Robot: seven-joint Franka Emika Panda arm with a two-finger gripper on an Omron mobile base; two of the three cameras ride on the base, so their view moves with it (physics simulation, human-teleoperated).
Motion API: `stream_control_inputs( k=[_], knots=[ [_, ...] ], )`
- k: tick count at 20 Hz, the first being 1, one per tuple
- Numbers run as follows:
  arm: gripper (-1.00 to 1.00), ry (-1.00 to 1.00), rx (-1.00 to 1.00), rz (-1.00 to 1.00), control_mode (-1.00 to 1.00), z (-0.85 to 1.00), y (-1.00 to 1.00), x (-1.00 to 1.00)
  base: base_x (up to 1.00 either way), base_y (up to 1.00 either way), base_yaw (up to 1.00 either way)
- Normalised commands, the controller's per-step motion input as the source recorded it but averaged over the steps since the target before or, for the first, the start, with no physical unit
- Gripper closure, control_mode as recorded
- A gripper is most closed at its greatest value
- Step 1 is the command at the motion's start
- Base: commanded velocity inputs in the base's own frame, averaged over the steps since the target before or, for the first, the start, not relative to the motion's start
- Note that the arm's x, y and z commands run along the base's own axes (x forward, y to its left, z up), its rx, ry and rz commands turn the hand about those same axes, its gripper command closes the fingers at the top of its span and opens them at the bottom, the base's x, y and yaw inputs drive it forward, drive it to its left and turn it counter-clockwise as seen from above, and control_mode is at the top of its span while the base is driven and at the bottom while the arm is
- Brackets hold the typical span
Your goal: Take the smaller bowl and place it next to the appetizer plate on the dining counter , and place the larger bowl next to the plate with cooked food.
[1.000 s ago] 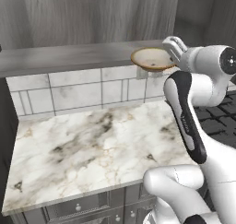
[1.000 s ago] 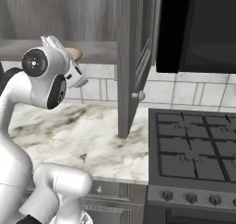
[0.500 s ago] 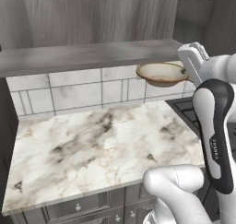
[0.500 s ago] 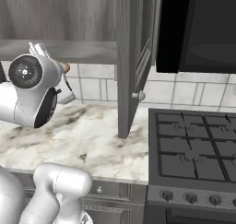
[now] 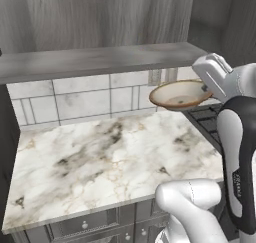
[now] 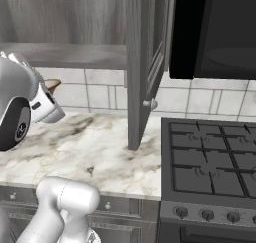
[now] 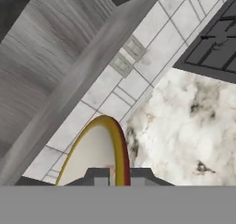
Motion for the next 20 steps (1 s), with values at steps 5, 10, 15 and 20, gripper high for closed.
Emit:
stream_control_inputs(
  k=[5, 10, 15, 20],
  knots=[
    [1.0, 0.0, 0.0, 0.0, 1.0, 0.0, 0.0, 0.0, -0.55, 0.0, 0.0],
    [1.0, 0.0, 0.0, 0.0, 1.0, 0.0, 0.0, 0.0, -0.91, 0.01, 0.0],
    [1.0, 0.0, 0.0, 0.0, 1.0, 0.0, 0.0, 0.0, -0.99, 0.16, 0.0],
    [1.0, 0.0, 0.0, 0.0, 1.0, 0.0, 0.0, 0.0, -1.0, 0.29, 0.0]
  ],
)
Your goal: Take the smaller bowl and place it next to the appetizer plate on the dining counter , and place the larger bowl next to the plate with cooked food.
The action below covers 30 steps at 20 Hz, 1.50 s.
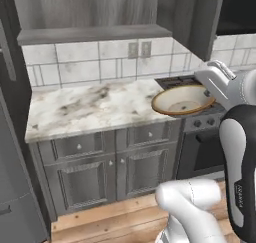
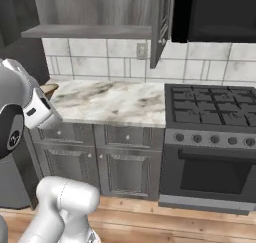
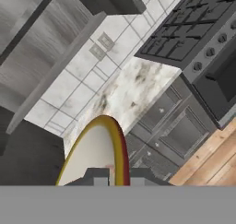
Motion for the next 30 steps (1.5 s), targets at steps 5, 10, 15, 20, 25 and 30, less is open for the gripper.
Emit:
stream_control_inputs(
  k=[5, 10, 15, 20, 25, 30],
  knots=[
    [1.0, 0.0, 0.0, 0.0, 1.0, 0.0, 0.0, 0.0, -0.99, 0.4, 0.0],
    [1.0, 0.0, 0.0, 0.0, 1.0, 0.0, 0.0, 0.0, -0.82, 0.68, 0.0],
    [1.0, 0.0, 0.0, 0.0, 1.0, 0.0, 0.0, 0.0, -0.63, 0.9, 0.0],
    [1.0, 0.0, 0.0, 0.0, 1.0, 0.0, 0.0, 0.0, -0.12, 1.0, 0.0],
    [1.0, 0.0, 0.0, 0.0, 1.0, 0.0, 0.0, 0.0, -0.01, 1.0, 0.0],
    [1.0, 0.0, 0.0, 0.0, 1.0, 0.0, 0.0, 0.0, -0.37, 1.0, 0.0]
  ],
)
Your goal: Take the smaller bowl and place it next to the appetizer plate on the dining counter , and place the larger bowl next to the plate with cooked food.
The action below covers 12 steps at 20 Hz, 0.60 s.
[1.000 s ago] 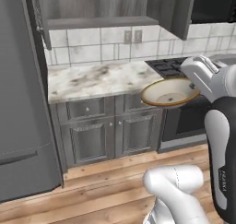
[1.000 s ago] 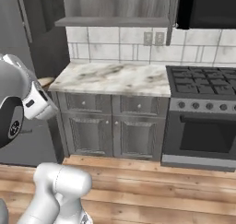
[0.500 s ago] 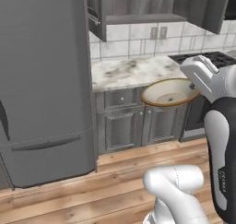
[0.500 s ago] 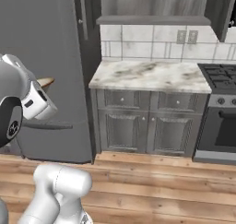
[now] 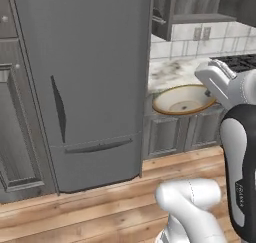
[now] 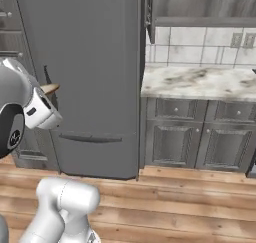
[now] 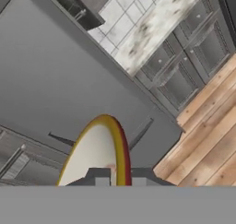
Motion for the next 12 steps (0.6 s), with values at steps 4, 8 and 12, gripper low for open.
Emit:
stream_control_inputs(
  k=[4, 8, 12],
  knots=[
    [1.0, 0.0, 0.0, 0.0, 1.0, 0.0, 0.0, 0.0, -0.77, 0.93, 0.0],
    [1.0, 0.0, 0.0, 0.0, 1.0, 0.0, 0.0, 0.0, -0.99, 0.7, 0.0],
    [1.0, 0.0, 0.0, 0.0, 1.0, 0.0, 0.0, 0.0, -1.0, 0.43, 0.0]
  ],
)
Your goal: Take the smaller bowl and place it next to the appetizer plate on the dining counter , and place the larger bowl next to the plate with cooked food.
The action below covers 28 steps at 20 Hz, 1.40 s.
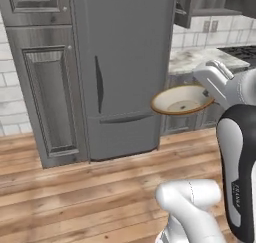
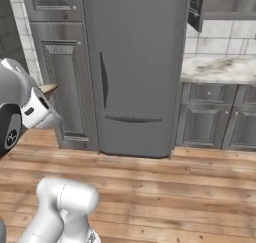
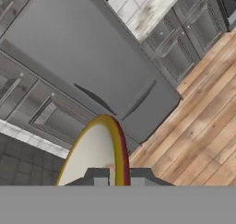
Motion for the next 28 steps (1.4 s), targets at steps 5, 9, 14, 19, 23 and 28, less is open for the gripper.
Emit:
stream_control_inputs(
  k=[5, 9, 14, 19, 23, 28],
  knots=[
    [1.0, 0.0, 0.0, 0.0, 1.0, 0.0, 0.0, 0.0, -1.0, 0.23, 0.0],
    [1.0, 0.0, 0.0, 0.0, 1.0, 0.0, 0.0, 0.0, -1.0, 0.06, 0.0],
    [1.0, 0.0, 0.0, 0.0, 1.0, 0.0, 0.0, 0.0, -1.0, 0.0, 0.0],
    [1.0, 0.0, 0.0, 0.0, 1.0, 0.0, 0.0, 0.0, -1.0, 0.0, 0.0],
    [1.0, 0.0, 0.0, 0.0, 1.0, 0.0, 0.0, 0.0, -1.0, 0.0, 0.0],
    [1.0, 0.0, 0.0, 0.0, 1.0, 0.0, 0.0, 0.0, -1.0, -0.08, 0.0]
  ],
)
